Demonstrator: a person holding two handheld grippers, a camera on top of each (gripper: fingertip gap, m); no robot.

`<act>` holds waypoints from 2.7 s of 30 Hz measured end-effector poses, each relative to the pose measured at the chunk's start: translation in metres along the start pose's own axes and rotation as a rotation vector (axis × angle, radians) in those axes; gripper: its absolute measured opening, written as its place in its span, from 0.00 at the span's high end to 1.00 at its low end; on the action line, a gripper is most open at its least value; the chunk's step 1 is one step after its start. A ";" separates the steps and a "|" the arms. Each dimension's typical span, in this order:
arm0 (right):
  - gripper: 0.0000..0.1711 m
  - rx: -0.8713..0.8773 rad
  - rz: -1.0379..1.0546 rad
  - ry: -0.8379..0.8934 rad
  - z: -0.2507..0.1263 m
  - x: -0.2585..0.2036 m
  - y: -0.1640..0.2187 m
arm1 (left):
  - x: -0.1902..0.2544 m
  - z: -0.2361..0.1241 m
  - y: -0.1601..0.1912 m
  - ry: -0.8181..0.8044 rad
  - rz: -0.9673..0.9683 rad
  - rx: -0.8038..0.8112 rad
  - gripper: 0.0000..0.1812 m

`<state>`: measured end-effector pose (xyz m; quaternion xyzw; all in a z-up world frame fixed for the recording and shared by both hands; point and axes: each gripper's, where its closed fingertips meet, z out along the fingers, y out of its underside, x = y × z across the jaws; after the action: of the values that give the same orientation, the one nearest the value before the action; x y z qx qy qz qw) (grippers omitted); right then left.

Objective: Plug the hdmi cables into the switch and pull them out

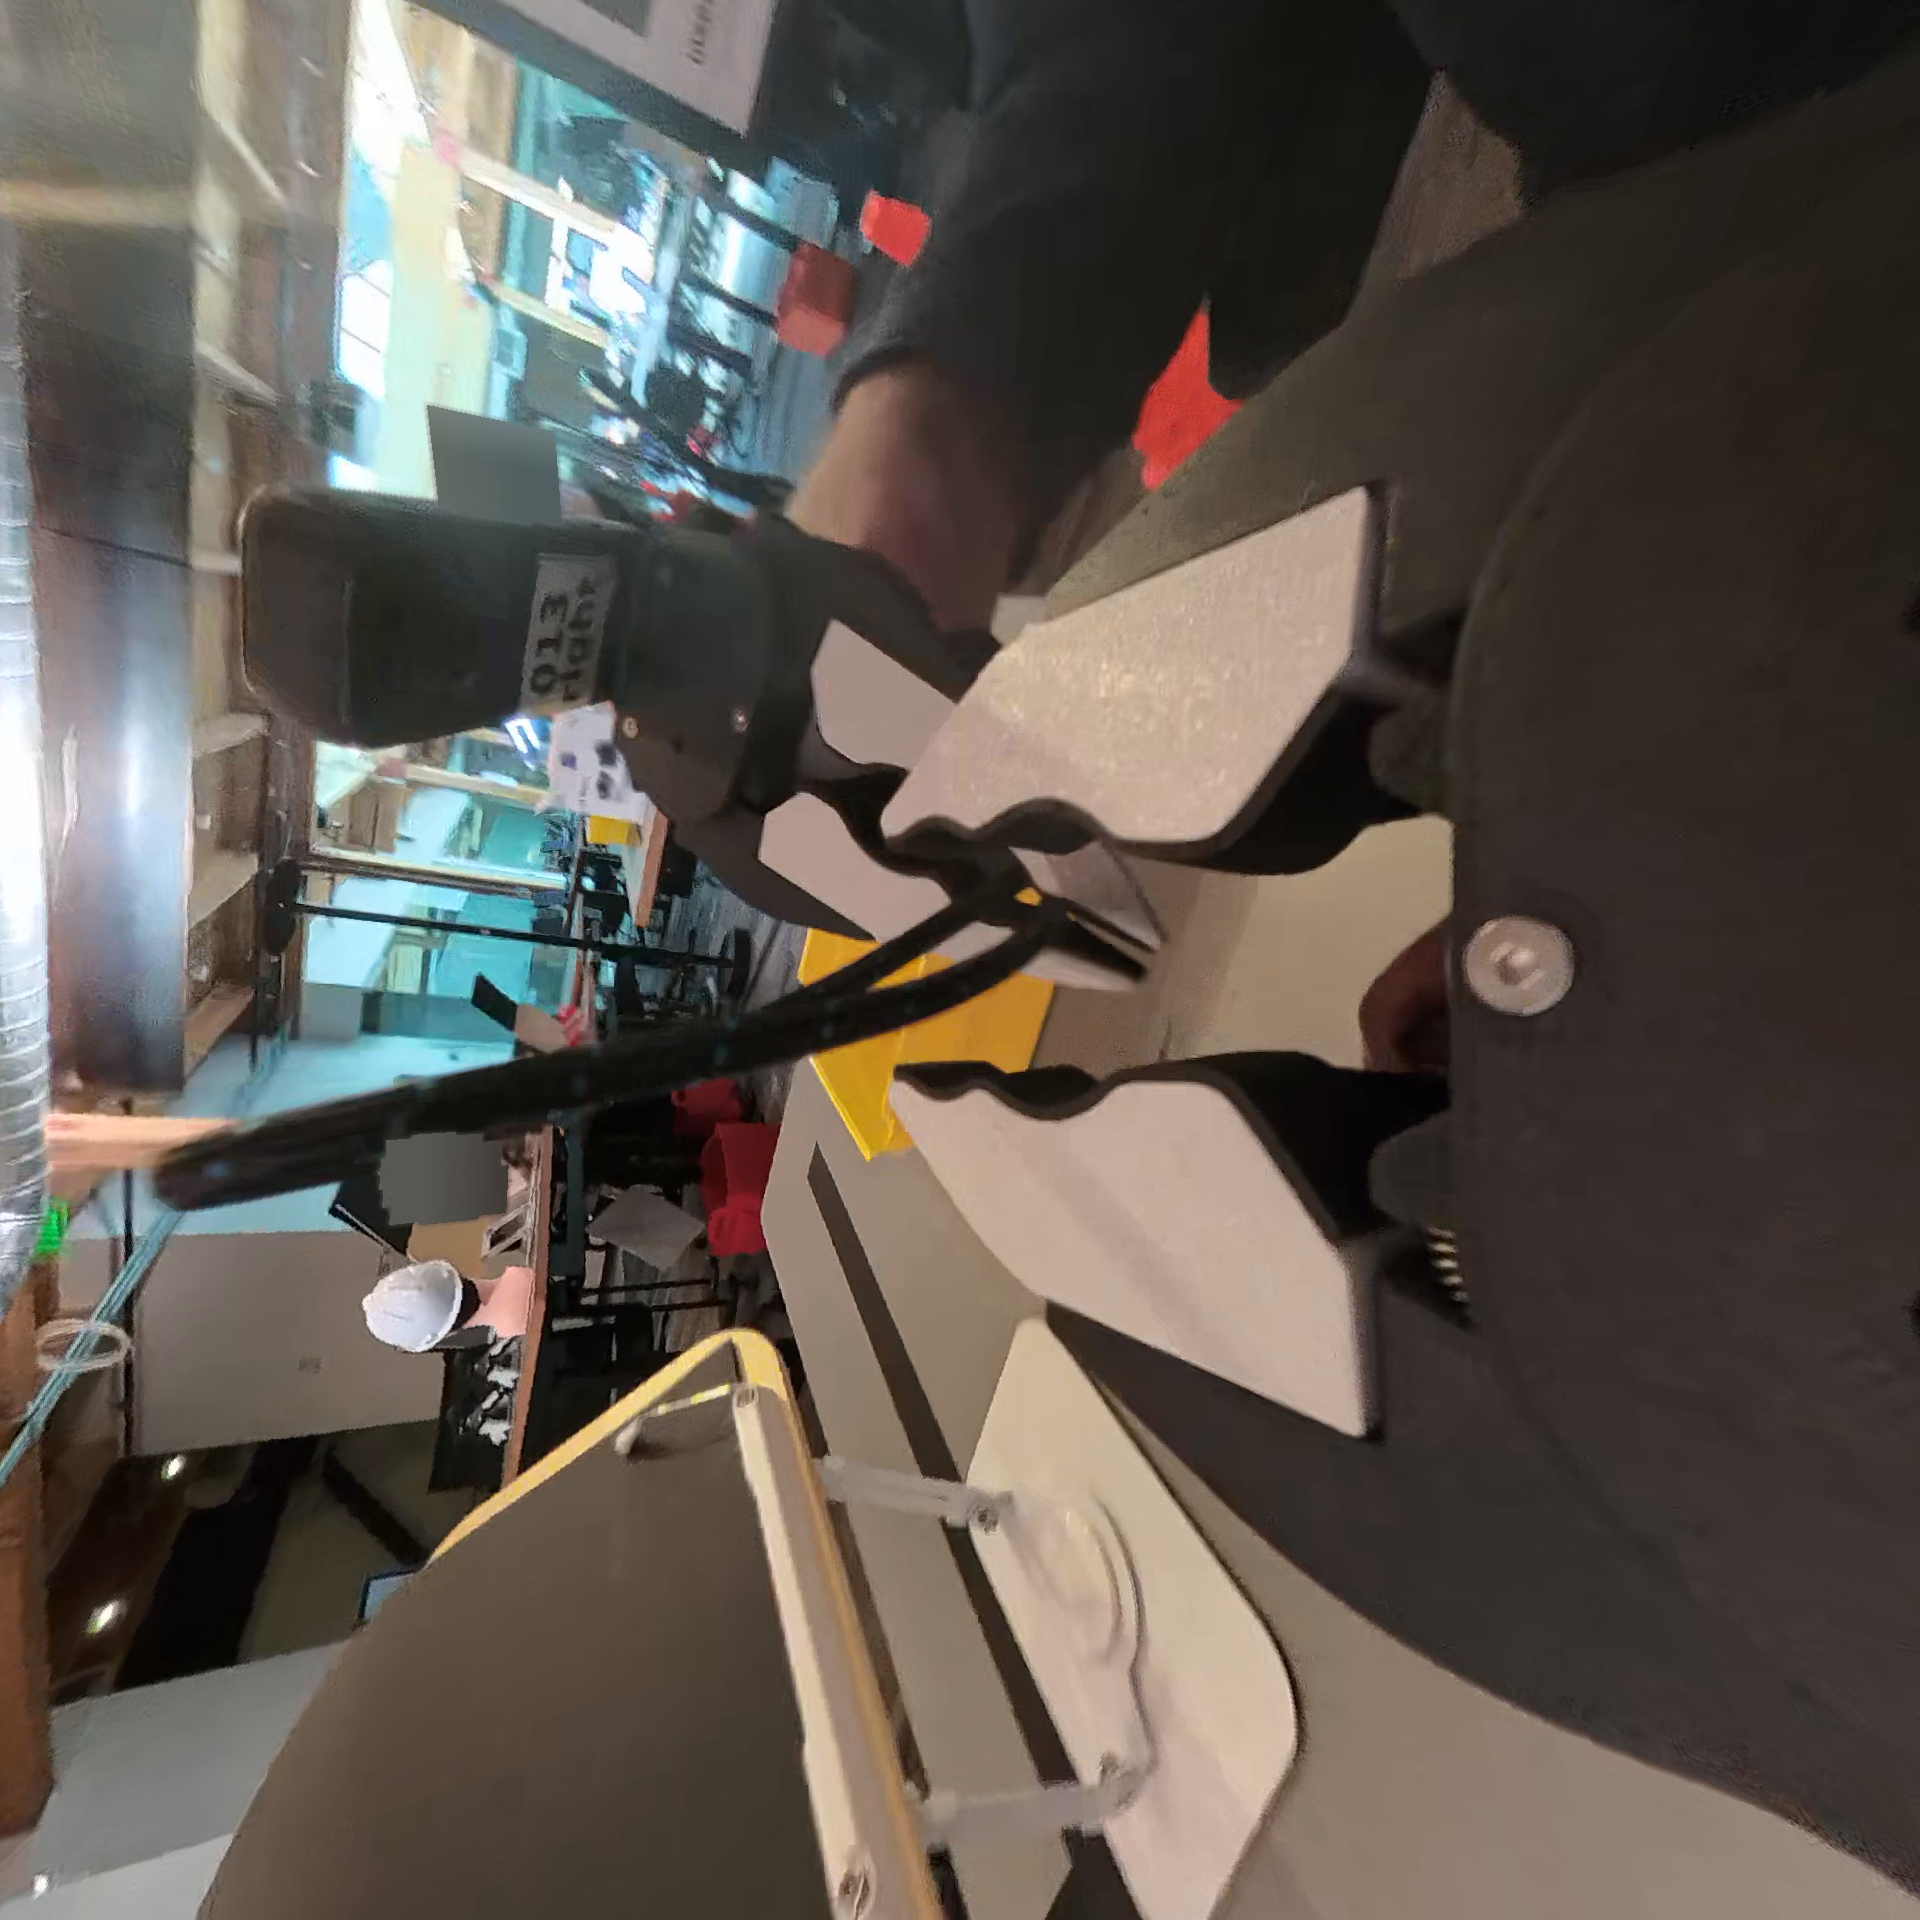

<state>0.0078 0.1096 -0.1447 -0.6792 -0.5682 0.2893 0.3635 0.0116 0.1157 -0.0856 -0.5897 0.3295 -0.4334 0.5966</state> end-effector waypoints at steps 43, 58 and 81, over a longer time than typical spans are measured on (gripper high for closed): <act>0.84 -0.428 -0.174 0.049 0.015 0.009 0.051 | -0.054 -0.003 0.106 -0.174 1.610 -1.169 0.98; 0.94 -0.156 0.033 -0.262 0.014 -0.016 0.037 | -0.038 0.005 0.099 -0.162 1.501 -0.956 0.99; 0.97 0.095 -0.122 -0.820 -0.062 -0.118 0.017 | 0.063 0.010 0.025 0.062 1.206 -0.324 0.98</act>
<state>0.0453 -0.0177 -0.1254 -0.4552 -0.6911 0.5397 0.1547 0.0493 0.0611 -0.1019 -0.3700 0.6830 0.0184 0.6295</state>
